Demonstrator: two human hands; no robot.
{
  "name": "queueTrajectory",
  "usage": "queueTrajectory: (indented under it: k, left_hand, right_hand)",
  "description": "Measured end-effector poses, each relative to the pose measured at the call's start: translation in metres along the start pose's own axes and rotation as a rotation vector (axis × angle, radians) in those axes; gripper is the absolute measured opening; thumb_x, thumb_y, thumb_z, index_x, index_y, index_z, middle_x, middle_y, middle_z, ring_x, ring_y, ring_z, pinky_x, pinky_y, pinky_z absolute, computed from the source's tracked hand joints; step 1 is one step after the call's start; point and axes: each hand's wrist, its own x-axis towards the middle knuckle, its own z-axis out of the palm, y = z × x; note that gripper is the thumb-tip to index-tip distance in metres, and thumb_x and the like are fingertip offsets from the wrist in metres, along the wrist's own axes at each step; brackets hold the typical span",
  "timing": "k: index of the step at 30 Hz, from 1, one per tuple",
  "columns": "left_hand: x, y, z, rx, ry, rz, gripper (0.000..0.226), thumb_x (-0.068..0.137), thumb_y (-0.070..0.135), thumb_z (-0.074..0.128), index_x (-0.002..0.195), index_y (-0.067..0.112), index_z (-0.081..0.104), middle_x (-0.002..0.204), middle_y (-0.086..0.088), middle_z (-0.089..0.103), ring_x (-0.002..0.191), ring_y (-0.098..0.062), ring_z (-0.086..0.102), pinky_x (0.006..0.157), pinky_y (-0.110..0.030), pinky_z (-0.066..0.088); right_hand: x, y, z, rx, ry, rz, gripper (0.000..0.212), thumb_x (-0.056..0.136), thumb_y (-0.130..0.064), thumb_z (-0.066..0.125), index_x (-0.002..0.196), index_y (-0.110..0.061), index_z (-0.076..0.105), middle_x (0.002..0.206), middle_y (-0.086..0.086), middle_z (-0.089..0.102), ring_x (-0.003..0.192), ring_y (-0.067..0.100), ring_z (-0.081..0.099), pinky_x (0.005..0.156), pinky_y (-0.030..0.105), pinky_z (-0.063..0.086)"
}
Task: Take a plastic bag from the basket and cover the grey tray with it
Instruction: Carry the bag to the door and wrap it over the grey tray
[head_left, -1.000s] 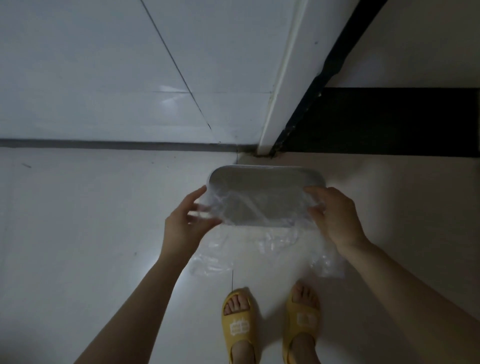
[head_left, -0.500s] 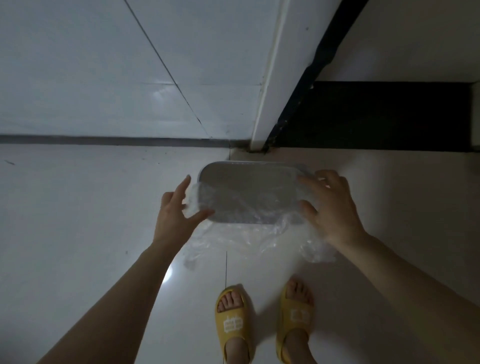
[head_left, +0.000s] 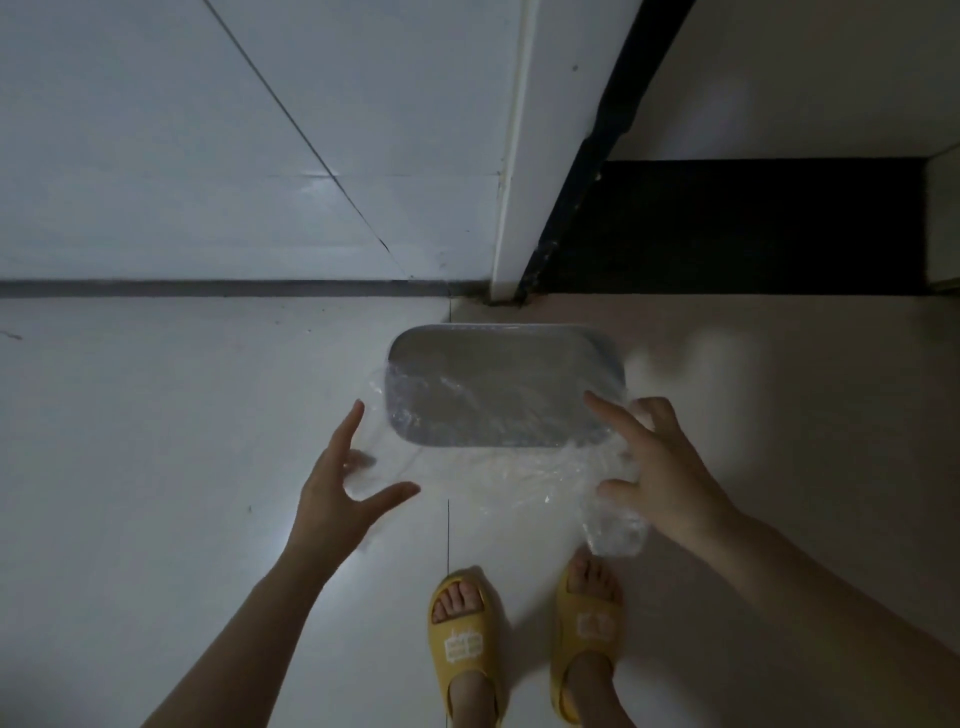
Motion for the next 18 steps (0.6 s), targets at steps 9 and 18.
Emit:
queueTrajectory:
  k: [9, 18]
  left_hand:
    - [0.05, 0.028, -0.004, 0.161, 0.046, 0.108, 0.086, 0.063, 0.043, 0.077, 0.137, 0.033, 0.034, 0.112, -0.007, 0.049, 0.09, -0.016, 0.048, 0.077, -0.032, 0.039]
    - [0.056, 0.013, -0.013, 0.481, -0.142, 0.131, 0.087, 0.063, 0.047, 0.077, 0.138, 0.034, 0.033, 0.118, -0.013, 0.05, 0.096, -0.024, 0.053, 0.087, -0.043, 0.051]
  right_hand:
    - [0.035, -0.023, -0.005, -0.198, 0.17, -0.103, 0.055, 0.084, -0.004, 0.059, 0.135, -0.018, 0.042, 0.137, 0.015, 0.028, 0.1, 0.029, 0.057, 0.081, 0.035, 0.052]
    - [0.047, -0.014, -0.005, -0.49, 0.056, -0.234, 0.055, 0.075, -0.029, 0.072, 0.125, -0.015, 0.054, 0.128, 0.013, 0.05, 0.117, 0.034, 0.045, 0.092, 0.04, 0.039]
